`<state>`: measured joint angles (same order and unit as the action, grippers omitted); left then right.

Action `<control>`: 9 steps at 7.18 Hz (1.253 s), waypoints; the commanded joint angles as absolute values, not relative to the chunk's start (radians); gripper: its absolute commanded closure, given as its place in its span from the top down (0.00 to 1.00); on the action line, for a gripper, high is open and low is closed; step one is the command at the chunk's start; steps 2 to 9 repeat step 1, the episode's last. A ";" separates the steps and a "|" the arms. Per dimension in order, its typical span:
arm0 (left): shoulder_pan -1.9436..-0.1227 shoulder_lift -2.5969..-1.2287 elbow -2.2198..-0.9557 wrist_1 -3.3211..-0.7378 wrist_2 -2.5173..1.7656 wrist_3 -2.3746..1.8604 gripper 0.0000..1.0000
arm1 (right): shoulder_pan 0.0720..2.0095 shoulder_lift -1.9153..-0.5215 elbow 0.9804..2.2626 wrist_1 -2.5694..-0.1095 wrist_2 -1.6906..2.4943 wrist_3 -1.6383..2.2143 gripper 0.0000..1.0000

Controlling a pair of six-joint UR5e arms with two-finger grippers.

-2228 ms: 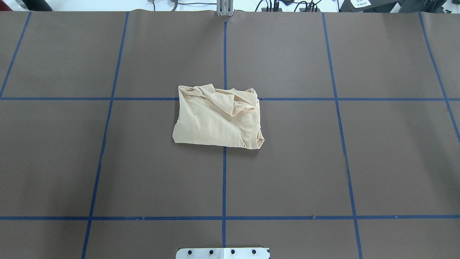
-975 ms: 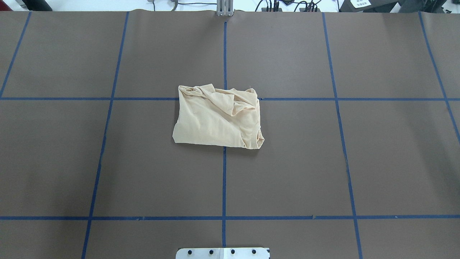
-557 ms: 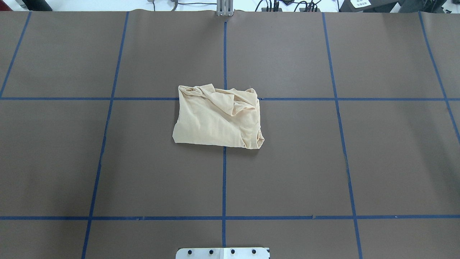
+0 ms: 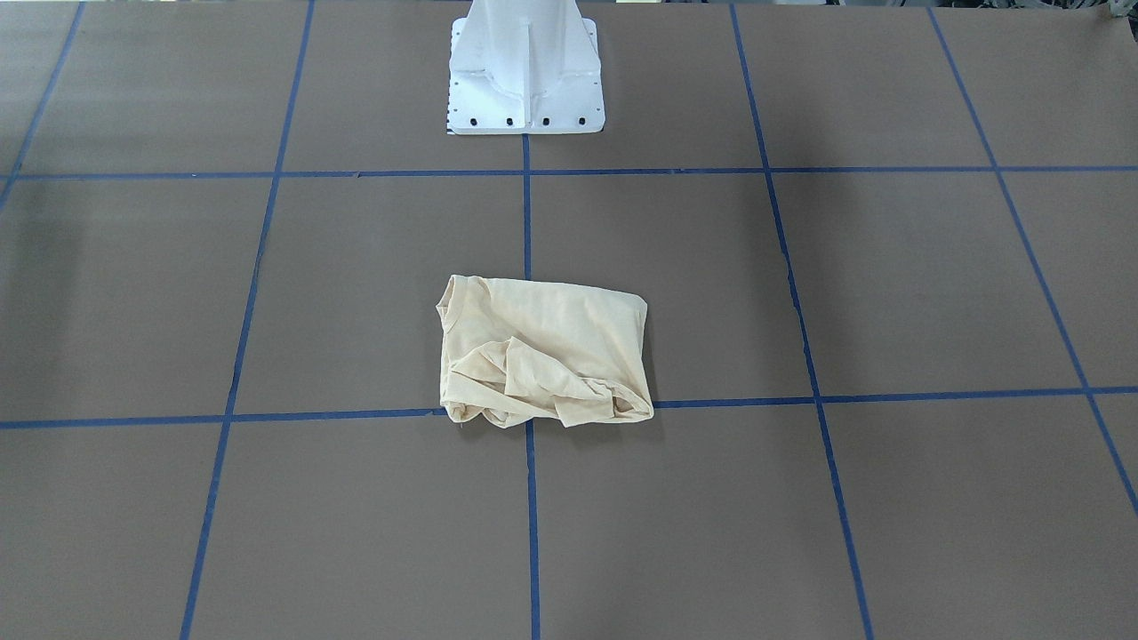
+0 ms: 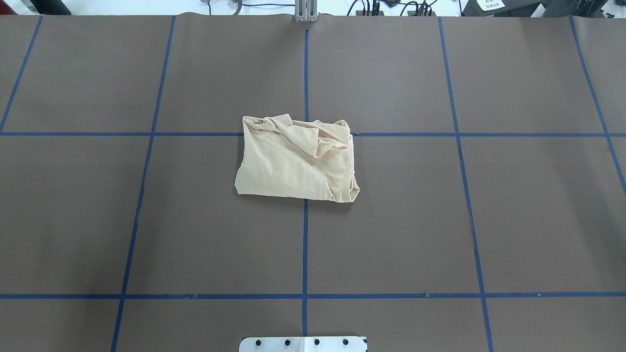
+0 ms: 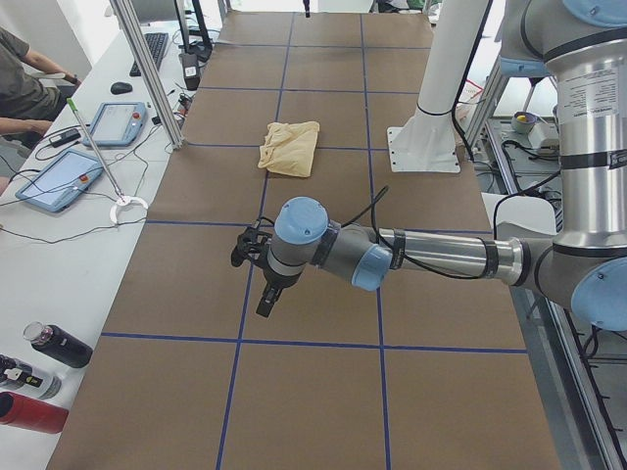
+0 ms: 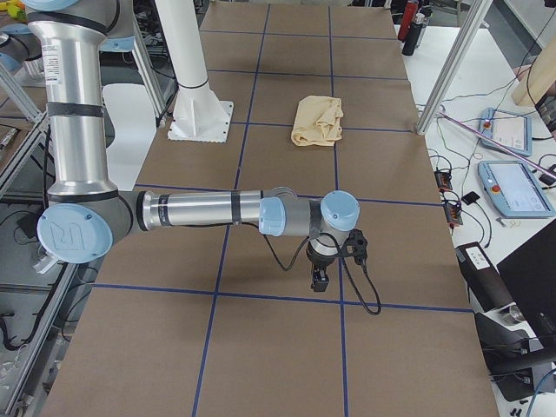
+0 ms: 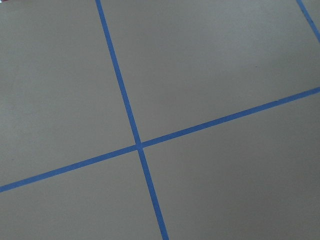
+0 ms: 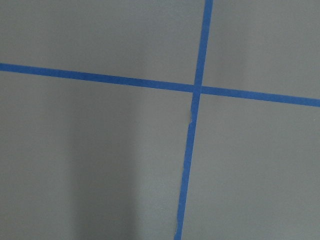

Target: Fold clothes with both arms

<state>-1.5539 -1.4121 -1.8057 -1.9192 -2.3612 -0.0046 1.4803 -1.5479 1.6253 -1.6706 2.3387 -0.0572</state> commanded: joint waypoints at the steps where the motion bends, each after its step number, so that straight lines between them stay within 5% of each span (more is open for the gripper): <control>1: -1.554 -1.411 -1.807 -1.919 -2.361 -0.005 0.99 | 1.480 -1.548 1.625 -1.671 2.339 -0.058 1.00; 9: -1.554 -1.411 -1.807 -1.919 -2.361 -0.005 0.99 | 1.480 -1.548 1.625 -1.671 2.339 -0.058 1.00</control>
